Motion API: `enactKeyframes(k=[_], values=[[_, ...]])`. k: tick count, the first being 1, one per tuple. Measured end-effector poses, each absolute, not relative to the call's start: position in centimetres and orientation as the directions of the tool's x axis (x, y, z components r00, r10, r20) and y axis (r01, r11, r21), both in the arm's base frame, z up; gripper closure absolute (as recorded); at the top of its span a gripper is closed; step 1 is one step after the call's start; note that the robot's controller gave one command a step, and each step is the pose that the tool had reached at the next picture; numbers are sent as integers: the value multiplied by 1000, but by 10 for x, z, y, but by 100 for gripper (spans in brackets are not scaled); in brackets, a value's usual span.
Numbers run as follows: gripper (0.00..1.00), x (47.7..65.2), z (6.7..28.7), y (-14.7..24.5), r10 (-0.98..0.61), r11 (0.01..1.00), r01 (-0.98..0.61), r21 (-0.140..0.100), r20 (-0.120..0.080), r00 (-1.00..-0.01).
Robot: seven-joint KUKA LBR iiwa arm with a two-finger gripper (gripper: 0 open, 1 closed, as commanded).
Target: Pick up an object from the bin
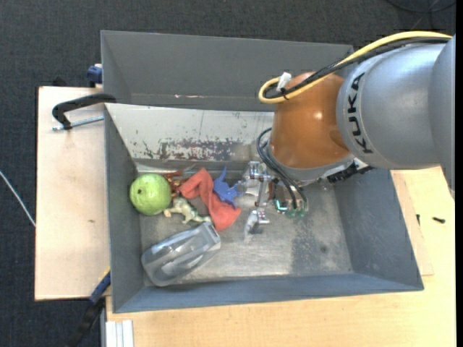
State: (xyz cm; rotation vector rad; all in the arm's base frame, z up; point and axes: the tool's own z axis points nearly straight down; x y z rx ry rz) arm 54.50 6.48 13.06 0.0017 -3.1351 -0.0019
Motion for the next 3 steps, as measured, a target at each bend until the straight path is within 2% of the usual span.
enactKeyframes(k=[1, 2, 3], values=[[0, 547, 134, 65, 0, 1000, 0, 2, -1, -1000], [100, 546, 81, 138, -239, 971, -239, -20, -7, -971], [100, 546, 81, 138, -239, 971, -239, -20, -7, -971]])
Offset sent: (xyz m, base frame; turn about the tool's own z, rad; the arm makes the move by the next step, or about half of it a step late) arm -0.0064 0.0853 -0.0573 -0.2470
